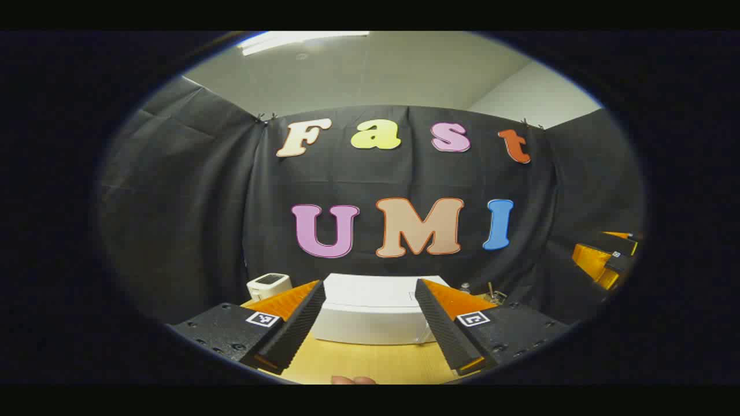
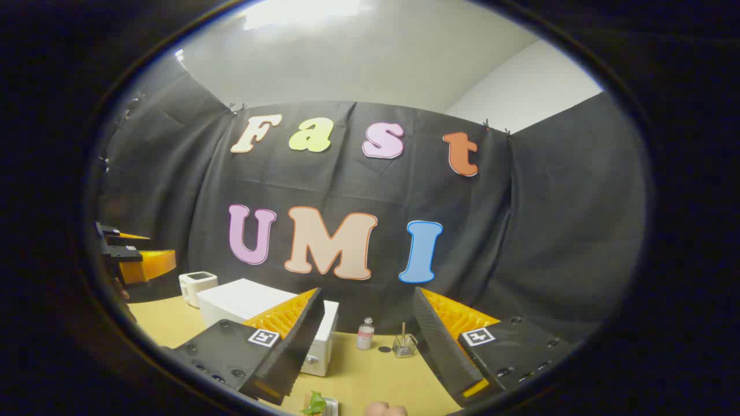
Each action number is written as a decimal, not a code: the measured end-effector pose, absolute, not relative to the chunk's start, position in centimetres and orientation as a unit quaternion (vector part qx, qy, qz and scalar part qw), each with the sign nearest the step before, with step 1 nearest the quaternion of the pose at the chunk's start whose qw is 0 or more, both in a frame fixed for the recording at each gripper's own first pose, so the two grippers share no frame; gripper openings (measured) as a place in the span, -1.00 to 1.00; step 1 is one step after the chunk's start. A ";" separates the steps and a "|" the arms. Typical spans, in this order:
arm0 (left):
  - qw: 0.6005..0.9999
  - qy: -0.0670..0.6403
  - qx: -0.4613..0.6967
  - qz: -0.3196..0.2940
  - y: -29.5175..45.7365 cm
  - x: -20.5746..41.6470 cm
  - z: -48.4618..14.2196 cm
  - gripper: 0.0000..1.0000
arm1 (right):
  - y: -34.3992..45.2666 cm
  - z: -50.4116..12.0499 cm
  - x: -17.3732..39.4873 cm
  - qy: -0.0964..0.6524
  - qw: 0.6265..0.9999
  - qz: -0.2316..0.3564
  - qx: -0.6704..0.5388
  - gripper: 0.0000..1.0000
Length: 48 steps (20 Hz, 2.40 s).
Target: Open the microwave oven with the left hand, put the food in, and close the microwave oven.
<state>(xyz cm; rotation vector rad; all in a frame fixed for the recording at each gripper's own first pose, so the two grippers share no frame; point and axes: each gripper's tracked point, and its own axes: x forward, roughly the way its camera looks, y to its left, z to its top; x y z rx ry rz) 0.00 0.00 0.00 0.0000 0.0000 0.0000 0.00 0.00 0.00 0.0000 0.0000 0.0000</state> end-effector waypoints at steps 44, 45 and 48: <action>0.998 0.001 0.063 -0.011 -2.0 2.0 -4.7 0.90 | -1.3 0.2 -0.1 -0.014 1.000 0.009 0.001 0.96; 0.998 0.003 0.065 -0.018 -2.6 2.3 -5.8 0.90 | -1.5 -0.1 -0.1 -0.012 1.000 0.005 -0.005 0.93; 0.997 0.024 0.059 -0.040 -4.6 3.3 -10.0 0.90 | -2.1 0.0 -0.5 -0.009 1.000 -0.003 -0.009 0.93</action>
